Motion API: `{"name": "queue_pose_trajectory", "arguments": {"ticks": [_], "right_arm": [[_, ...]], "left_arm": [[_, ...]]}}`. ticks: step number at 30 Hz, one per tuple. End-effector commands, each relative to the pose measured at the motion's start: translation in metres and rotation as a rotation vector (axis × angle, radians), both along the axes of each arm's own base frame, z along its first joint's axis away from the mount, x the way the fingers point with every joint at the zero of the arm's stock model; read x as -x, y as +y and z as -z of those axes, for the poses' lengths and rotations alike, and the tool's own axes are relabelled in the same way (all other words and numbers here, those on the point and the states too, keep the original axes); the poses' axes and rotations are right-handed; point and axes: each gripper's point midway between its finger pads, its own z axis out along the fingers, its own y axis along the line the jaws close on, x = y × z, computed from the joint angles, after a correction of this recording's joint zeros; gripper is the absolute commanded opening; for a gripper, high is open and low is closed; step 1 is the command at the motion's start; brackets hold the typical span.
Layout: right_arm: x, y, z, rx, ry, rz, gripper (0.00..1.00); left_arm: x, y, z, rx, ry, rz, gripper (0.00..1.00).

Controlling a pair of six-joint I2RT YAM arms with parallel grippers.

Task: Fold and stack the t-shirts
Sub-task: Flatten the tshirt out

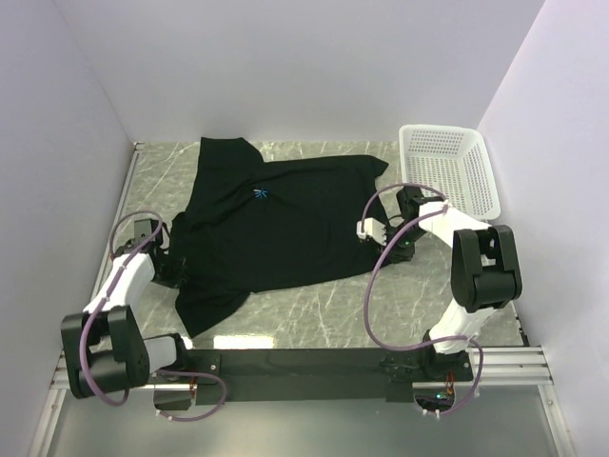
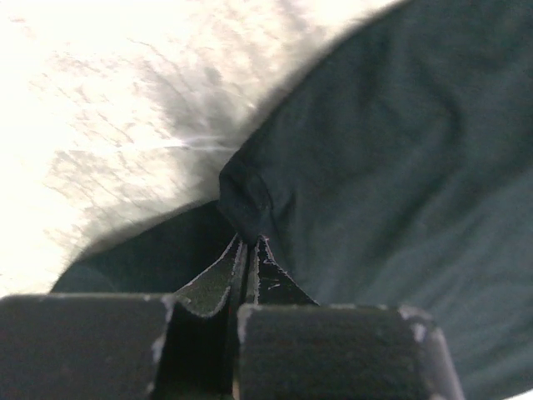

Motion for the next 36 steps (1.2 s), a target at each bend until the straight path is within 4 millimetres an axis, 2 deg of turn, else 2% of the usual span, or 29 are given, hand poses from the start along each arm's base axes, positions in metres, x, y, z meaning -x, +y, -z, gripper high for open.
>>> {"name": "queue_pose_trajectory", "arguments": {"ticks": [1,2,3,5,6,8,9,11,12,13,17,20,21,23,24,26,27,29,30,35,36], "right_arm": [[-0.004,0.003,-0.015,-0.008,-0.027,0.004,0.26],[-0.004,0.004,-0.019,-0.018,-0.023,0.011,0.22],[-0.014,0.009,-0.033,-0.043,-0.041,0.033,0.12],[-0.015,0.011,-0.050,-0.067,-0.007,0.068,0.05],[-0.022,0.015,-0.069,-0.108,0.008,0.081,0.00],[-0.037,0.019,-0.087,-0.151,0.000,0.121,0.00],[-0.052,0.021,-0.102,-0.172,-0.030,0.164,0.00],[-0.062,0.025,-0.104,-0.186,-0.002,0.201,0.00],[-0.074,0.028,-0.114,-0.202,-0.015,0.234,0.00],[-0.073,0.030,-0.108,-0.209,0.030,0.248,0.00],[-0.070,0.036,-0.111,-0.230,0.092,0.260,0.00],[-0.056,0.029,-0.107,-0.193,0.092,0.206,0.00],[-0.041,0.025,-0.106,-0.177,0.099,0.185,0.00],[-0.023,0.012,-0.101,-0.121,0.083,0.122,0.00],[0.000,0.006,-0.098,-0.105,0.088,0.097,0.00],[0.019,-0.004,-0.093,-0.065,0.064,0.049,0.00],[0.040,-0.013,-0.086,-0.026,0.066,0.039,0.00],[0.058,-0.021,-0.079,0.009,0.067,0.024,0.00],[0.073,-0.029,-0.071,0.041,0.078,0.025,0.00],[0.106,-0.045,-0.047,0.105,0.112,0.047,0.00],[0.105,-0.047,-0.046,0.111,0.095,0.059,0.00]], "left_arm": [[-0.003,-0.003,-0.015,0.014,-0.062,0.031,0.01],[-0.003,-0.003,-0.017,0.014,-0.067,0.028,0.01],[-0.003,-0.002,-0.020,0.013,-0.076,0.029,0.01],[-0.001,0.000,-0.027,0.008,-0.086,0.022,0.01],[0.001,0.001,-0.032,0.006,-0.095,0.021,0.01],[0.001,0.004,-0.037,0.002,-0.108,0.011,0.01],[0.000,0.005,-0.041,-0.001,-0.118,0.008,0.00],[0.001,0.006,-0.045,0.004,-0.134,-0.001,0.01],[0.000,0.005,-0.047,0.010,-0.141,0.001,0.01],[0.000,0.006,-0.049,0.011,-0.148,-0.002,0.01],[-0.004,0.000,-0.058,0.047,-0.189,0.010,0.00],[-0.003,-0.009,-0.062,0.089,-0.199,0.053,0.00],[0.000,-0.018,-0.064,0.126,-0.199,0.079,0.00],[0.006,-0.026,-0.065,0.157,-0.192,0.121,0.01],[0.015,-0.032,-0.067,0.179,-0.184,0.140,0.01],[0.026,-0.042,-0.070,0.205,-0.172,0.191,0.01],[0.033,-0.046,-0.070,0.207,-0.164,0.206,0.00],[0.052,-0.061,-0.067,0.271,-0.135,0.233,0.00],[0.057,-0.064,-0.070,0.275,-0.151,0.232,0.00],[0.099,-0.080,-0.072,0.339,-0.067,0.225,0.01],[0.104,-0.079,-0.075,0.327,-0.068,0.222,0.01]]}}
